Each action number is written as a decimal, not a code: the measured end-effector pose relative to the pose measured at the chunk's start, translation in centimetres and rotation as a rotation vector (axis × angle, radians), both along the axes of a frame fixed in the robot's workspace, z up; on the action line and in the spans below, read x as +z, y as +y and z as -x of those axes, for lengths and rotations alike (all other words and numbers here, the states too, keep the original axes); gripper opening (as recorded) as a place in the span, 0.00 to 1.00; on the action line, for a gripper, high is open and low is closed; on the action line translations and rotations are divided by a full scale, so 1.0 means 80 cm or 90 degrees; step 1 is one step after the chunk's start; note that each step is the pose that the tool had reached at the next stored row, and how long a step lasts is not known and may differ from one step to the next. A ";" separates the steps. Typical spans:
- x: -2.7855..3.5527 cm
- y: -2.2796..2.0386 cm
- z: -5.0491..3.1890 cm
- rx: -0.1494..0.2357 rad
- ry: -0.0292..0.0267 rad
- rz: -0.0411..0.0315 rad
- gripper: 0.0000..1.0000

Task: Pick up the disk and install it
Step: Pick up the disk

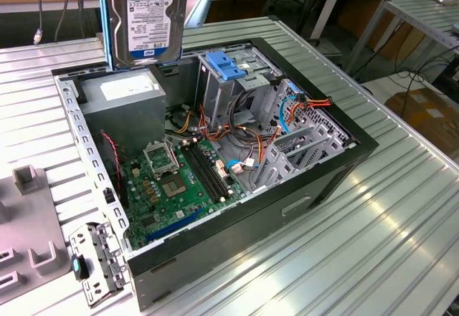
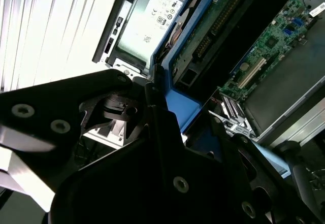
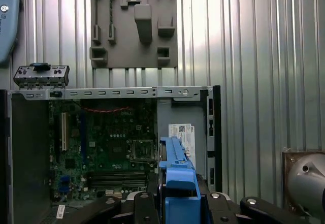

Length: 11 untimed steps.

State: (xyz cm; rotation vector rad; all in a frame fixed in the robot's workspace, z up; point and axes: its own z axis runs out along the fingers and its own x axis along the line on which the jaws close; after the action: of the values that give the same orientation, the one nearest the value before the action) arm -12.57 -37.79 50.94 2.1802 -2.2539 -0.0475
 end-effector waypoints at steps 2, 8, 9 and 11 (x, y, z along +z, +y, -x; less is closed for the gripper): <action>-0.0003 0.0000 -0.010 -0.001 0.0001 0.0000 0.37; -0.0020 -0.0051 -0.012 -0.002 -0.0002 0.0000 0.37; -0.0027 -0.0080 -0.012 -0.002 -0.0004 0.0000 0.37; -0.0037 -0.0125 -0.012 -0.002 -0.0007 -0.0001 0.37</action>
State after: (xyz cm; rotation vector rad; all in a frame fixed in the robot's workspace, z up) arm -11.62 -38.79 50.64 2.1780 -2.2572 -0.0465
